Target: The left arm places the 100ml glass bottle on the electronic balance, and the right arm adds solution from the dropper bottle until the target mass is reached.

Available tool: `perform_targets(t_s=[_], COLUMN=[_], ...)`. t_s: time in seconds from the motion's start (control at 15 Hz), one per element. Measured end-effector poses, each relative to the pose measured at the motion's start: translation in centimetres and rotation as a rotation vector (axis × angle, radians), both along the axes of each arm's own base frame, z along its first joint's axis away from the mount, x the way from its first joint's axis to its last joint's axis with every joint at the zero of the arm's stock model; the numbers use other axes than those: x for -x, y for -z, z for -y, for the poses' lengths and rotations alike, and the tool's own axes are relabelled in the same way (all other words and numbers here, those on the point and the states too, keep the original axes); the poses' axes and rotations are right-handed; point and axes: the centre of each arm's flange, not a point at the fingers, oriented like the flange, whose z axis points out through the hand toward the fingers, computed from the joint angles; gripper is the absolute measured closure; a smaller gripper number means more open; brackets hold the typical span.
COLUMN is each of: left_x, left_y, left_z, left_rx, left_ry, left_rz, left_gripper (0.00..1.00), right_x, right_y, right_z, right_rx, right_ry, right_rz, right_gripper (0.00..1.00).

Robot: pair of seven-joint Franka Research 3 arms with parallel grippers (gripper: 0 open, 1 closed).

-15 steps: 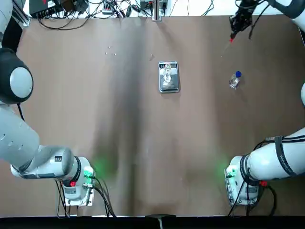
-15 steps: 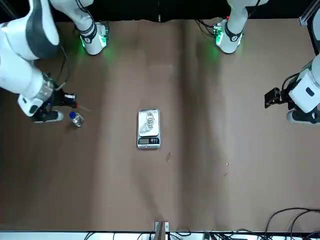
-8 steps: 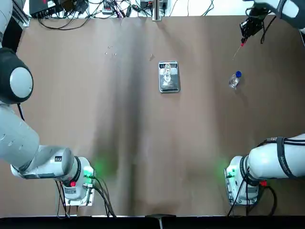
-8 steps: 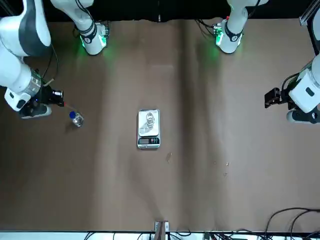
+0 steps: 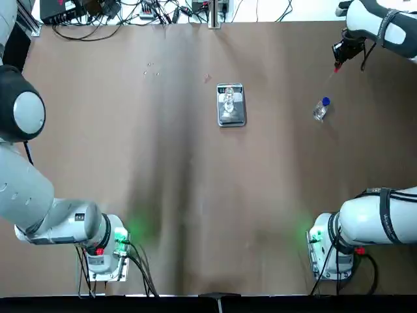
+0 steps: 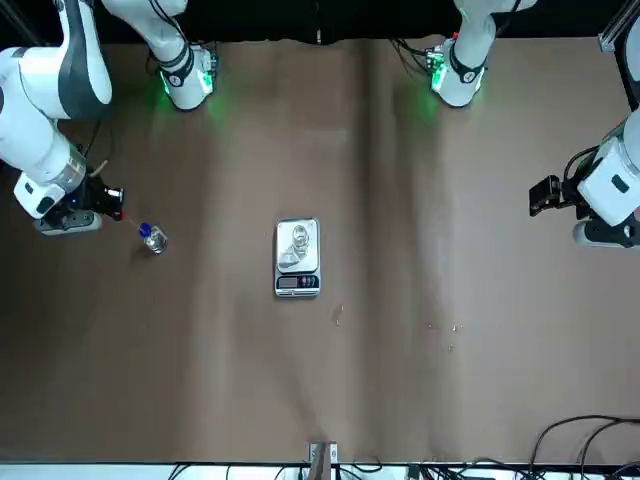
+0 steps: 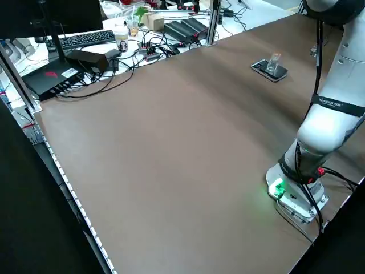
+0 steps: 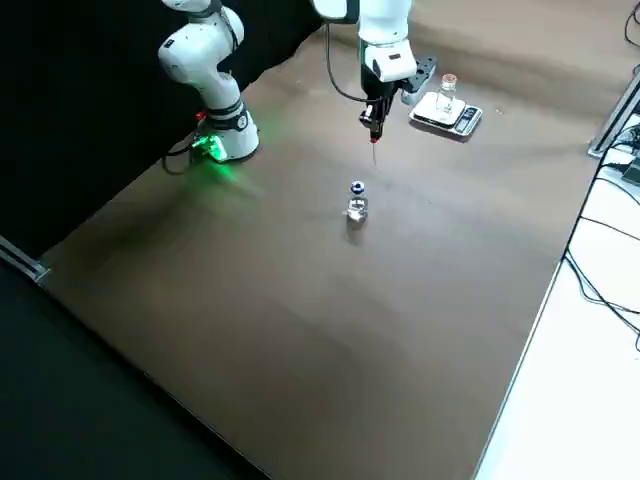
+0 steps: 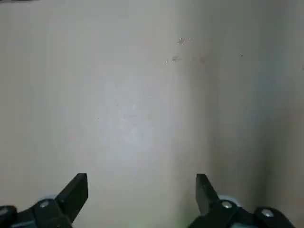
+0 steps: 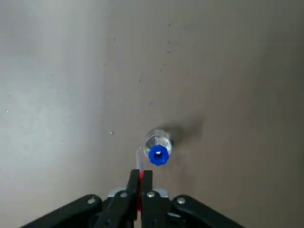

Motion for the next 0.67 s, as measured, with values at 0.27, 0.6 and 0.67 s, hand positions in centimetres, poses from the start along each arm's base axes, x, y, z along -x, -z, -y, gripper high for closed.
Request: perform_targets(t_s=[0.27, 0.6, 0.67], left_x=[0.0, 0.0, 0.0], left_y=[0.0, 0.0, 0.0], left_z=[0.0, -0.1, -0.1], left_rx=[0.000, 0.000, 0.000], left_ry=[0.000, -0.002, -0.002], left_rz=[0.000, -0.001, -0.001], left_gripper=[0.00, 0.00, 0.00], right_x=[0.0, 0.4, 0.5], right_y=[0.0, 1.2, 1.5], right_z=[1.0, 2.1, 2.7], right_rx=[0.017, 0.034, 0.034], right_ry=[-0.001, -0.027, -0.031], right_rz=[0.011, 0.005, 0.007], right_gripper=[0.96, 0.96, 0.96])
